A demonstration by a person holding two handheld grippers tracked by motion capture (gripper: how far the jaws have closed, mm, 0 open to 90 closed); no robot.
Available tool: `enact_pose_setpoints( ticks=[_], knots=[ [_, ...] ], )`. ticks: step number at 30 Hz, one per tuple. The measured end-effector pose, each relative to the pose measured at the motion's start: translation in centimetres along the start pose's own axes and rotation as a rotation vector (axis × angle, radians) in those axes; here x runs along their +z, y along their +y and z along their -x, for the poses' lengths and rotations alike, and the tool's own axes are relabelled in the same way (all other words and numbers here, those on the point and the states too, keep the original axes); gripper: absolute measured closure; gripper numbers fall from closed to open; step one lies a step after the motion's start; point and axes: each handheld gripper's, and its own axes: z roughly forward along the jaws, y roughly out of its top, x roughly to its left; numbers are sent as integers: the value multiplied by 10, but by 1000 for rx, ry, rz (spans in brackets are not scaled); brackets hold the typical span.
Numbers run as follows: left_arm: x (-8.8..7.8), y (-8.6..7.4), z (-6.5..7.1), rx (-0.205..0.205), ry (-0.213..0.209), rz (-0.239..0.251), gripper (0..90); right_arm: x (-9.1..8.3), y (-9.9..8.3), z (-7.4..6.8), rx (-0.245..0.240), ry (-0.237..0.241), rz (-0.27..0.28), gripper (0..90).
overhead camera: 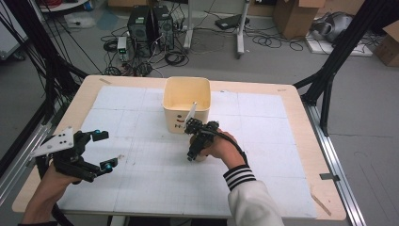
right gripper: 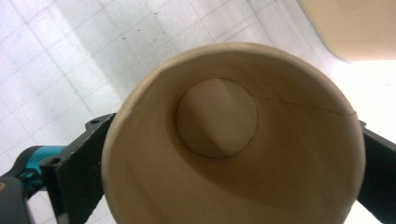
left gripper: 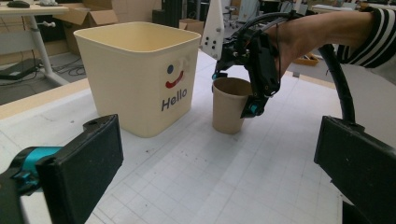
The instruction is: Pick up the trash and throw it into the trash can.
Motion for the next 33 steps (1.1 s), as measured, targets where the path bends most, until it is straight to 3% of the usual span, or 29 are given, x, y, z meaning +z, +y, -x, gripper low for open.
enact_pose_setpoints(
  ticks=[11, 21, 23, 33],
  knots=[
    [-1, 0, 0, 2, 0, 2, 18, 3, 0, 0, -3, -9, -8, 4],
    [0, 0, 0, 0, 1, 2, 18, 4, 0, 1, -2, -4, -4, 74],
    [0, 0, 0, 0, 2, 1, 18, 4, 0, 2, -4, 4, -5, 172],
    [-1, 0, 0, 2, 0, 2, 18, 3, 0, 0, -2, 6, -8, 263]
  ],
)
